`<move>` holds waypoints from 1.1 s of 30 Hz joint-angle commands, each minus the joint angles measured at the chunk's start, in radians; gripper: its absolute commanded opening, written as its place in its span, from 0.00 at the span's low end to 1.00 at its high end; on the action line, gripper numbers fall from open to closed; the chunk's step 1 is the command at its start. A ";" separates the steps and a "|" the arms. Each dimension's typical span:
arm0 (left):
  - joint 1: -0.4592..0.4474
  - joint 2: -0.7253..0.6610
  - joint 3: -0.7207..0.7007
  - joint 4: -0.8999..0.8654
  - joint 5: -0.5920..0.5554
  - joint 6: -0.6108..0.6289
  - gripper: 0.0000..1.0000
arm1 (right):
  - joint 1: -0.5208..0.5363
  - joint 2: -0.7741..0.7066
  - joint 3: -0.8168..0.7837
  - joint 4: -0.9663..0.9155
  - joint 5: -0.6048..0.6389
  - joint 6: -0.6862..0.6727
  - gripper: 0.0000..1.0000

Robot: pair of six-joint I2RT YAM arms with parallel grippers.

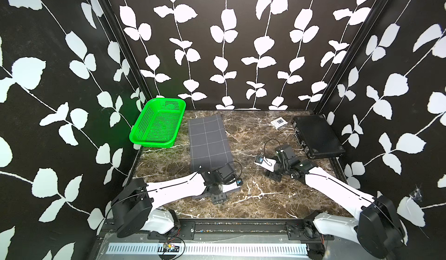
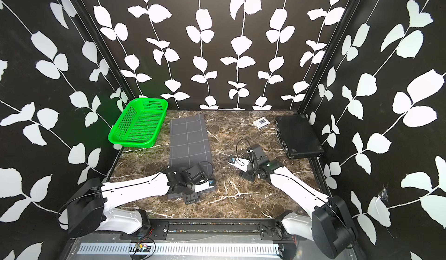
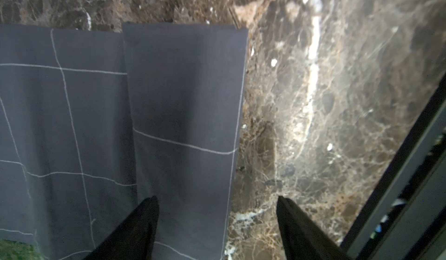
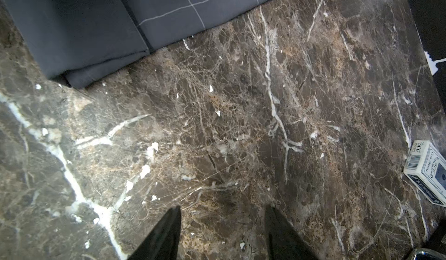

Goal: Roll up the pillowcase
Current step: Roll the pillowcase at the center of the board.

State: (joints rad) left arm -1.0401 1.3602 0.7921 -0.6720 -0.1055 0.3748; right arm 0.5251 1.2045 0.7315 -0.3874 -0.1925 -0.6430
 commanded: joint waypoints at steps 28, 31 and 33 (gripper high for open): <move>0.000 0.091 0.091 -0.127 0.091 0.079 0.00 | -0.007 -0.017 -0.003 -0.011 -0.027 0.036 0.69; -0.003 0.097 0.129 -0.162 0.200 0.054 0.00 | -0.006 -0.023 -0.003 -0.022 -0.033 0.035 0.73; -0.004 0.105 0.156 -0.161 0.263 0.027 0.00 | -0.007 -0.029 -0.008 -0.023 -0.038 0.036 0.74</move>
State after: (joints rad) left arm -1.0401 1.4624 0.9100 -0.7643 0.0040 0.4442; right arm 0.5228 1.2011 0.7315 -0.3901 -0.2073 -0.6136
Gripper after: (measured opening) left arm 0.049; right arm 0.734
